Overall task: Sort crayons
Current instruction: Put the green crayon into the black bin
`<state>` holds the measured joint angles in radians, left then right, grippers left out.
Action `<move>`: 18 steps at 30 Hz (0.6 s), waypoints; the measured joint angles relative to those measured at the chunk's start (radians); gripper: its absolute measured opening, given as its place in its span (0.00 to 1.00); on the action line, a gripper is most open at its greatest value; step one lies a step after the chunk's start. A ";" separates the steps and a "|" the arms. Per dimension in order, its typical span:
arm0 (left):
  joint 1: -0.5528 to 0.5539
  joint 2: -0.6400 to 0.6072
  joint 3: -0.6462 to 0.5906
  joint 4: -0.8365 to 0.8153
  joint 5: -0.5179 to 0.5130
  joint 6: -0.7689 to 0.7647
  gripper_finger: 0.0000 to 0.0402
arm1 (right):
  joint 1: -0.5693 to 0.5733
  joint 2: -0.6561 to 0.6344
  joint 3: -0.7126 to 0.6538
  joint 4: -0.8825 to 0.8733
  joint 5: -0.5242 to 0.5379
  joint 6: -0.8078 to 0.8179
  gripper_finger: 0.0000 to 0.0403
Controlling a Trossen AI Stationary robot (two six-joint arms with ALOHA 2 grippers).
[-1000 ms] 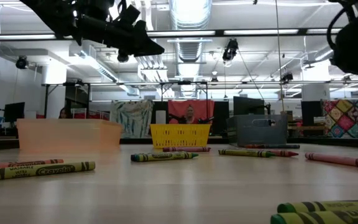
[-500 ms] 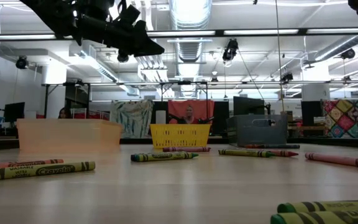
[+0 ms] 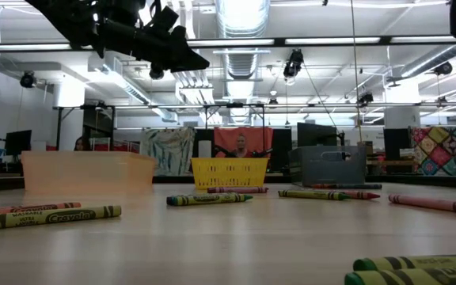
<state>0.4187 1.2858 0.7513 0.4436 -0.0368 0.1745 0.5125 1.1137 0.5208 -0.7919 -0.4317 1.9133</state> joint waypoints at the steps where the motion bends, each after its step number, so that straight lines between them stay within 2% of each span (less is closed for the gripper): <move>1: 0.000 0.000 0.000 0.001 0.000 0.000 0.21 | 0.000 0.000 -0.002 0.002 0.007 -0.001 0.14; 12: 0.000 0.000 0.000 0.006 0.000 0.000 0.21 | 0.000 0.001 -0.024 0.041 0.041 -0.002 0.14; 18: 0.000 0.001 0.000 0.006 0.000 0.000 0.21 | 0.000 0.002 -0.031 0.043 0.074 -0.002 0.20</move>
<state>0.4187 1.2865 0.7513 0.4500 -0.0371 0.1745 0.5121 1.1152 0.4895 -0.7494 -0.3578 1.9118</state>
